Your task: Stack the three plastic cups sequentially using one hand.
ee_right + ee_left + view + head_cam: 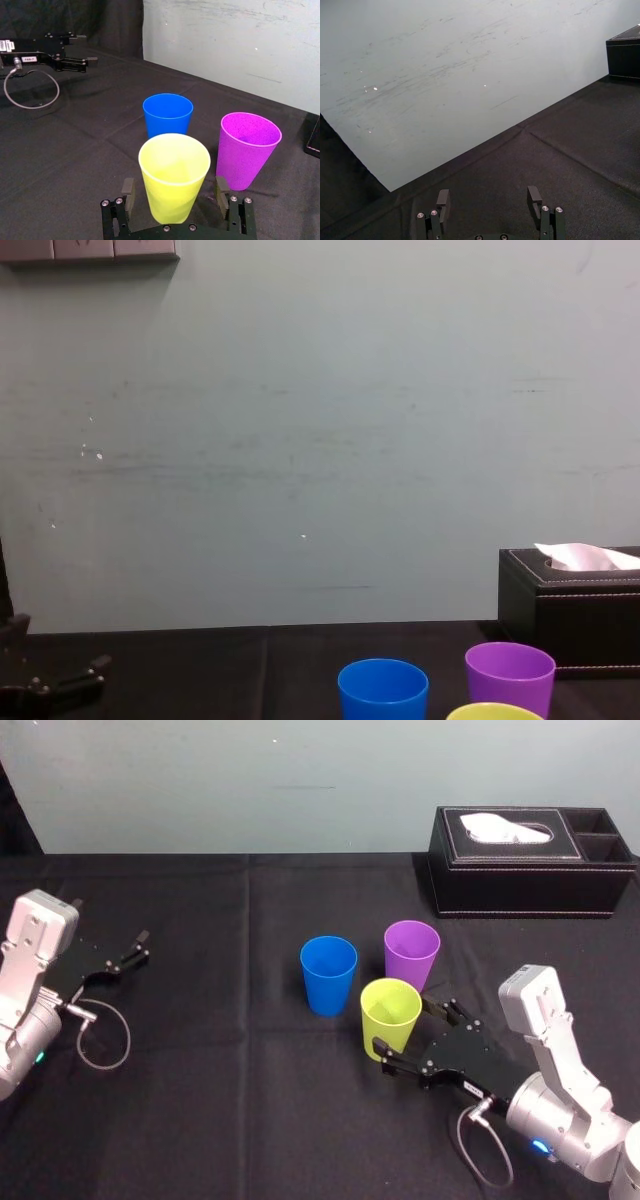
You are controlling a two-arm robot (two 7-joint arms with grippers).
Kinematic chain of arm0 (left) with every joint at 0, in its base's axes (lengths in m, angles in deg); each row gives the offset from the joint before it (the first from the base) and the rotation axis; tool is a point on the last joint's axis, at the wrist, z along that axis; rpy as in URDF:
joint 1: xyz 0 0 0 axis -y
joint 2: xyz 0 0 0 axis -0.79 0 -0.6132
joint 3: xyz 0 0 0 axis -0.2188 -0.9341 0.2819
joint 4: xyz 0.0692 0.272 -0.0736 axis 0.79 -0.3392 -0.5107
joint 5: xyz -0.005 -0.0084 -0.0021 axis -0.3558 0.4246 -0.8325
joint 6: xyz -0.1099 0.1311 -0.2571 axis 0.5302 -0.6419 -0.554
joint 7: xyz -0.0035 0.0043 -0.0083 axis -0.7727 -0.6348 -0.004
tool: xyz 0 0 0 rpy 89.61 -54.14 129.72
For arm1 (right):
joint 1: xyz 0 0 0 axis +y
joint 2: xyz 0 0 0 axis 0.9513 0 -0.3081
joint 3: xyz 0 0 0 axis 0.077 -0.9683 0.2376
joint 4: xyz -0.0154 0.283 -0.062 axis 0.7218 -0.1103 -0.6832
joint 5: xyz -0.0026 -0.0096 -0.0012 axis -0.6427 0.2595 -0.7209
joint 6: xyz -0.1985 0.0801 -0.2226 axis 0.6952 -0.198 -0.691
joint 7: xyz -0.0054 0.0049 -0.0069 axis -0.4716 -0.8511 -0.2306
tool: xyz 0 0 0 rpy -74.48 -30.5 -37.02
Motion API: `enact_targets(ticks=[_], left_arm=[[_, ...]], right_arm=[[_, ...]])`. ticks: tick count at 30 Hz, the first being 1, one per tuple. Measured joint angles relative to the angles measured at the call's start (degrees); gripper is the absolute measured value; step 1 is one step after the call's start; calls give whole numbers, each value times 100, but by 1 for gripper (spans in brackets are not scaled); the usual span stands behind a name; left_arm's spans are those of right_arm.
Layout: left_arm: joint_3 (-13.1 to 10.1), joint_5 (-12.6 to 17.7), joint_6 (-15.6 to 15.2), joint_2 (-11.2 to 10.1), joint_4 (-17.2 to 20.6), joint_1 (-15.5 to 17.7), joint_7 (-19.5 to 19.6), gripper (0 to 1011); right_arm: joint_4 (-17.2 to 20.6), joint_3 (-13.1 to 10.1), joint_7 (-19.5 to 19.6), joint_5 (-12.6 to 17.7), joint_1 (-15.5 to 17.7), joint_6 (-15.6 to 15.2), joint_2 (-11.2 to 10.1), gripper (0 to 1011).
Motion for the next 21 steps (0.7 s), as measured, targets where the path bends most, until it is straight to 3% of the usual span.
enact_targets(ticks=[21], left_arm=[[0, 0, 0, 0, 0, 0, 0, 1011]], right_arm=[[-588, -73, -202, -277, -289, 108, 531, 1003]])
